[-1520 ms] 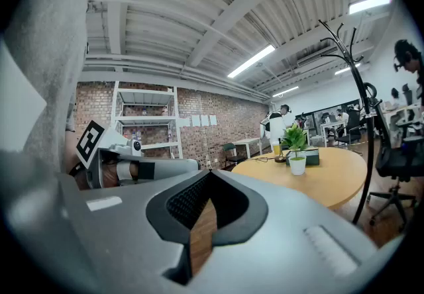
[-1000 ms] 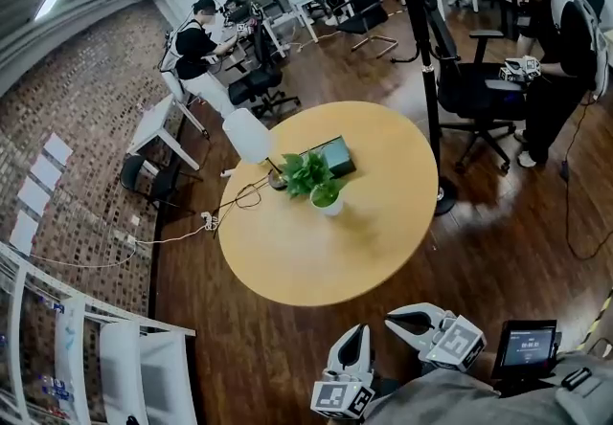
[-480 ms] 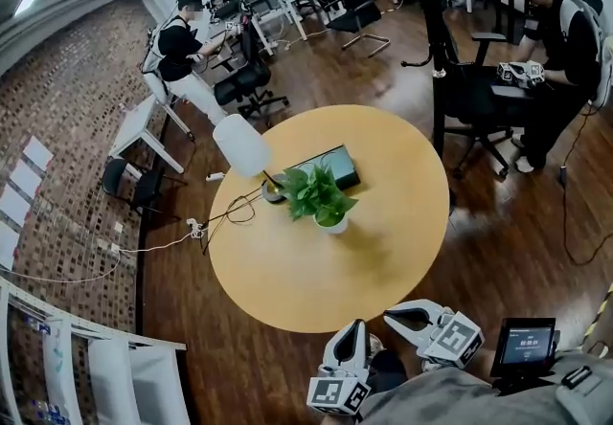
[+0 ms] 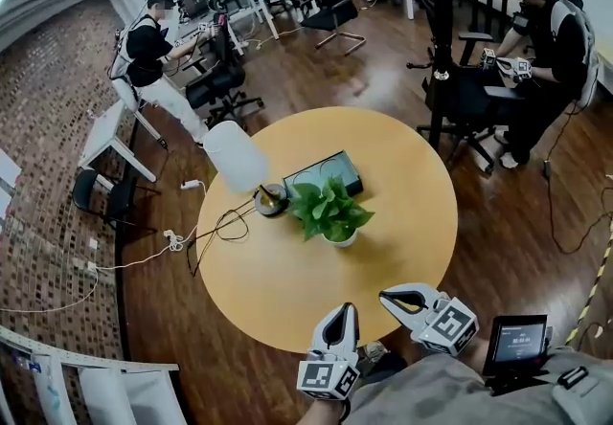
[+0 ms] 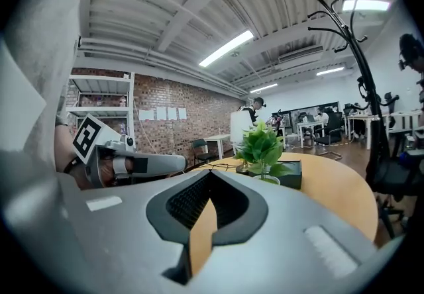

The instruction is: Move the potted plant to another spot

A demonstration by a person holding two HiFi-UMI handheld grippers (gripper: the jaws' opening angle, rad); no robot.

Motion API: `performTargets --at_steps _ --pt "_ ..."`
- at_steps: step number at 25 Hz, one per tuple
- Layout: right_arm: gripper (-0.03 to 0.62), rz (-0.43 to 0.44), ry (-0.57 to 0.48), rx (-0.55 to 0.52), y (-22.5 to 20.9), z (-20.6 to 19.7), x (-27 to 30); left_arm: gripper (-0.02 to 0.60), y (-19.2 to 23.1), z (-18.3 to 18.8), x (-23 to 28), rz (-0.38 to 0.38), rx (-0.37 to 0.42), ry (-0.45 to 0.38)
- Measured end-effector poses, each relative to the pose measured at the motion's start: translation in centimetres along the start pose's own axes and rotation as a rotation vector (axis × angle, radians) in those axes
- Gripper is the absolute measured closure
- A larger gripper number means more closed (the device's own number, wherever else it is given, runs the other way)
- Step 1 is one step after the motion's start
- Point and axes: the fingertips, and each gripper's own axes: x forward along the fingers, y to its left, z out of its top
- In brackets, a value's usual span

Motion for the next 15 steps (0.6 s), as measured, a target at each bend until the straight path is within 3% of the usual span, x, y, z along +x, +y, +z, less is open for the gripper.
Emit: performTargets --at_steps 7,15 --pt "0.593 -0.061 0.020 -0.004 -2.6 0.2 3.7 0.581 4.2 0.3 2.3 -0.020 0.011 0.012" --pt "0.593 -0.061 0.050 0.008 -6.3 -1.5 6.9 0.581 7.7 -1.8 5.7 0.009 0.011 0.064"
